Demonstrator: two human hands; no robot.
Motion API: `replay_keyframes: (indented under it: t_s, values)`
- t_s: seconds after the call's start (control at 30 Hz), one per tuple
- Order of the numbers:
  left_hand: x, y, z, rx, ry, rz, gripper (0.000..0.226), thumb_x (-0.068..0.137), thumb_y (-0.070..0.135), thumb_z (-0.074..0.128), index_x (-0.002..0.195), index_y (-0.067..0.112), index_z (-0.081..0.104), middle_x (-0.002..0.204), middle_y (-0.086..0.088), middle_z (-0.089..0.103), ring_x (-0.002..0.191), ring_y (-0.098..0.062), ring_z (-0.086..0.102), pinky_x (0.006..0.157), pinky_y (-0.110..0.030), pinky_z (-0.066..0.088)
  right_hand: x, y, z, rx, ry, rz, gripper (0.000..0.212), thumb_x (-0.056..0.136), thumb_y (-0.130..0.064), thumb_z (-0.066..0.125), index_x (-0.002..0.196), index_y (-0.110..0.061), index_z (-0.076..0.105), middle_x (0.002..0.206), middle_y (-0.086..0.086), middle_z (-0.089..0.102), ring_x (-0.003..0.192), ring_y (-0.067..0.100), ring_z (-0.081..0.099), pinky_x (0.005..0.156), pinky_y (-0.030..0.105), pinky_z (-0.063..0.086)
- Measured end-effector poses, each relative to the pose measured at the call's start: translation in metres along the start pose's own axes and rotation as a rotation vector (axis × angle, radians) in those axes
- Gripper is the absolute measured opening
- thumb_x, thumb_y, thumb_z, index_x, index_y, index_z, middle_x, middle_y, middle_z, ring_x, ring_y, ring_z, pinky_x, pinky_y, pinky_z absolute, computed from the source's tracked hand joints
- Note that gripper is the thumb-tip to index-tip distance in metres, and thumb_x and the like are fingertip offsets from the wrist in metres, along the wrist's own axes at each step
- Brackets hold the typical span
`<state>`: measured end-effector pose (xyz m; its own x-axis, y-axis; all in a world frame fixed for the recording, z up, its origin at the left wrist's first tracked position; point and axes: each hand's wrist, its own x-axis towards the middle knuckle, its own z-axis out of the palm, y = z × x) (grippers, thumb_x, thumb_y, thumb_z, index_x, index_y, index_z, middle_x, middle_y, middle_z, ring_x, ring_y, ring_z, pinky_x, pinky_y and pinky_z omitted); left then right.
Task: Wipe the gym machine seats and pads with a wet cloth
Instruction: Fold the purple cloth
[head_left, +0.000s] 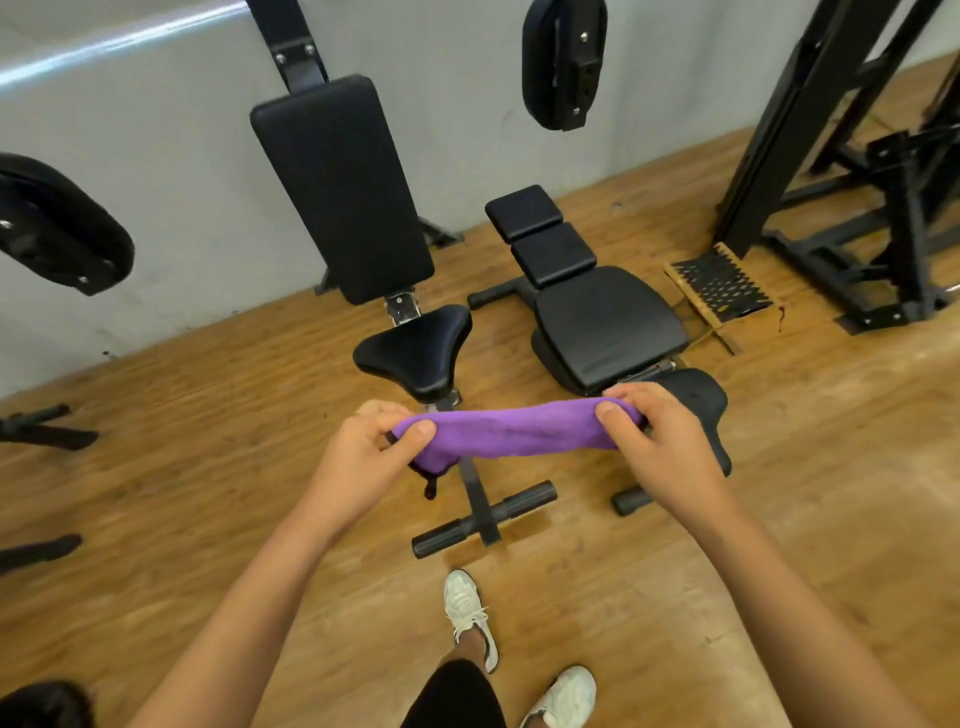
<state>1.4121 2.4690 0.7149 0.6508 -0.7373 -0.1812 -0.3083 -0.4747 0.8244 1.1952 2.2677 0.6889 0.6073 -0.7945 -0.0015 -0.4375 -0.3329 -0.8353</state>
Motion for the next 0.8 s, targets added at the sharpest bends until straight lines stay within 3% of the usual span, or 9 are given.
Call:
replay_keyframes:
  t_s: [0.07, 0.13, 0.23, 0.3, 0.37, 0.5, 0.6, 0.7, 0.8]
  values:
    - [-0.003, 0.006, 0.015, -0.326, -0.042, -0.082, 0.022, 0.098, 0.028, 0.059, 0.111, 0.017, 0.074, 0.115, -0.006, 0.071, 0.110, -0.021, 0.065, 0.092, -0.032, 0.052, -0.010, -0.004, -0.002, 0.286, 0.006, 0.138, 0.024, 0.097, -0.025, 0.057, 0.078, -0.017, 0.068, 0.076, -0.012, 0.067, 0.072, 0.004, 0.058, 0.064, 0.018, 0.044]
    - [-0.009, 0.012, 0.032, -0.626, -0.042, -0.246, 0.031, 0.099, 0.024, 0.058, 0.119, 0.004, 0.068, 0.114, -0.019, 0.071, 0.106, -0.034, 0.065, 0.085, -0.045, 0.055, -0.019, -0.011, -0.001, 0.630, 0.022, 0.324, 0.023, 0.098, -0.023, 0.057, 0.083, -0.013, 0.071, 0.078, -0.004, 0.072, 0.076, 0.008, 0.062, 0.067, 0.023, 0.048]
    - [-0.020, 0.023, 0.055, -0.788, -0.038, -0.450, 0.032, 0.099, 0.023, 0.057, 0.122, 0.003, 0.064, 0.115, -0.020, 0.070, 0.099, -0.027, 0.068, 0.068, -0.036, 0.058, -0.033, -0.012, 0.000, 0.894, 0.003, 0.546, 0.024, 0.096, -0.027, 0.061, 0.095, -0.005, 0.070, 0.089, 0.009, 0.074, 0.083, 0.020, 0.069, 0.076, 0.033, 0.053]
    - [-0.027, 0.030, 0.065, -0.812, -0.103, -0.480, 0.033, 0.100, 0.023, 0.054, 0.126, 0.004, 0.061, 0.119, -0.018, 0.069, 0.101, -0.026, 0.069, 0.068, -0.036, 0.060, -0.039, -0.010, 0.002, 0.865, 0.053, 0.529, 0.021, 0.094, -0.027, 0.064, 0.094, -0.006, 0.069, 0.086, 0.009, 0.072, 0.084, 0.021, 0.066, 0.076, 0.034, 0.052]
    - [-0.035, 0.037, 0.072, -0.808, -0.205, -0.446, 0.037, 0.101, 0.027, 0.052, 0.131, 0.005, 0.057, 0.123, -0.017, 0.068, 0.111, -0.030, 0.067, 0.082, -0.047, 0.060, -0.046, -0.012, 0.003, 0.852, 0.068, 0.454, 0.018, 0.092, -0.024, 0.067, 0.092, -0.007, 0.070, 0.087, 0.007, 0.070, 0.088, 0.020, 0.063, 0.079, 0.034, 0.051]
    - [-0.048, 0.052, 0.082, -0.778, -0.430, -0.251, 0.047, 0.094, 0.037, 0.059, 0.134, 0.013, 0.055, 0.128, -0.015, 0.066, 0.119, -0.034, 0.062, 0.100, -0.055, 0.050, -0.060, -0.026, 0.004, 0.899, -0.304, 0.252, 0.023, 0.092, -0.026, 0.058, 0.106, -0.016, 0.073, 0.101, 0.008, 0.071, 0.099, 0.023, 0.068, 0.082, 0.037, 0.055]
    - [-0.046, 0.056, 0.084, -0.724, -0.346, -0.181, 0.057, 0.080, 0.030, 0.080, 0.130, 0.017, 0.057, 0.126, -0.013, 0.067, 0.117, -0.032, 0.064, 0.097, -0.047, 0.053, -0.061, -0.034, -0.001, 0.858, -0.485, 0.176, 0.039, 0.085, -0.014, 0.051, 0.117, -0.024, 0.071, 0.113, 0.010, 0.071, 0.102, 0.026, 0.069, 0.083, 0.035, 0.058]
    - [-0.040, 0.056, 0.084, -0.688, -0.298, -0.184, 0.047, 0.080, 0.017, 0.078, 0.123, 0.017, 0.061, 0.116, -0.012, 0.071, 0.110, -0.030, 0.067, 0.093, -0.042, 0.056, -0.056, -0.028, -0.007, 0.521, -0.461, -0.006, 0.054, 0.081, -0.008, 0.044, 0.116, -0.040, 0.070, 0.107, -0.007, 0.066, 0.096, 0.024, 0.064, 0.084, 0.035, 0.055]
    - [-0.032, 0.059, 0.087, -0.781, -0.308, -0.271, 0.040, 0.087, 0.020, 0.062, 0.126, 0.013, 0.062, 0.118, -0.013, 0.071, 0.112, -0.031, 0.066, 0.093, -0.044, 0.055, -0.051, -0.013, -0.012, 0.205, -0.293, -0.110, 0.042, 0.093, -0.010, 0.050, 0.116, -0.040, 0.068, 0.101, -0.017, 0.049, 0.096, 0.010, 0.056, 0.084, 0.020, 0.047]
